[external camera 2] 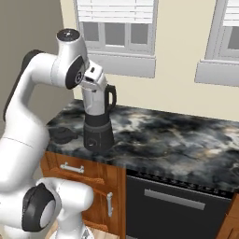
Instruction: Grab the lime and lemon from the fridge, place them in the blender, close the lid, and turn on the blender to create a marinade.
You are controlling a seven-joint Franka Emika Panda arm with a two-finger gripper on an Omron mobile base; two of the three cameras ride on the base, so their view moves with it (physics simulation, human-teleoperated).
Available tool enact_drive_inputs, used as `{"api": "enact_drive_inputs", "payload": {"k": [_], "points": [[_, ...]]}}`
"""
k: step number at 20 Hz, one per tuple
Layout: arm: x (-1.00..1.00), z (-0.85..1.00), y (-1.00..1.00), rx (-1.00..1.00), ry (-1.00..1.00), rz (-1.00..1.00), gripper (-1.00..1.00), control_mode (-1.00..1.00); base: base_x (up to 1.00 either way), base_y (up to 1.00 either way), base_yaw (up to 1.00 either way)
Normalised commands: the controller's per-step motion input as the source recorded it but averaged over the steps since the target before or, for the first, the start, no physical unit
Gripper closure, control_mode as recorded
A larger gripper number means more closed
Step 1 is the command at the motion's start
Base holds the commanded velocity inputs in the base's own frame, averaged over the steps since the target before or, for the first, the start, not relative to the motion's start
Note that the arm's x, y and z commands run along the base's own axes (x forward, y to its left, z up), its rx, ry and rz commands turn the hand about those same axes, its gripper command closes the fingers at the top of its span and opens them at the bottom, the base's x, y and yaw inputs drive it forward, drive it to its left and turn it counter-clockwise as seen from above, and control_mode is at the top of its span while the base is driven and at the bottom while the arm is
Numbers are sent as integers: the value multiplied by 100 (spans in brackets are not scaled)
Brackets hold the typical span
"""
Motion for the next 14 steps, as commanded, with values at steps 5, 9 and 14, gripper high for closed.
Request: {"api": "enact_drive_inputs", "payload": {"k": [5,9,14], "points": [[-80,-48,3,-3,0,0,-100,-100,0,0,0],[-41,-21,11,-5,0,0,-100,-100,0,0,0],[-17,0,12,-3,0,0,-100,-100,0,0,0]]}}
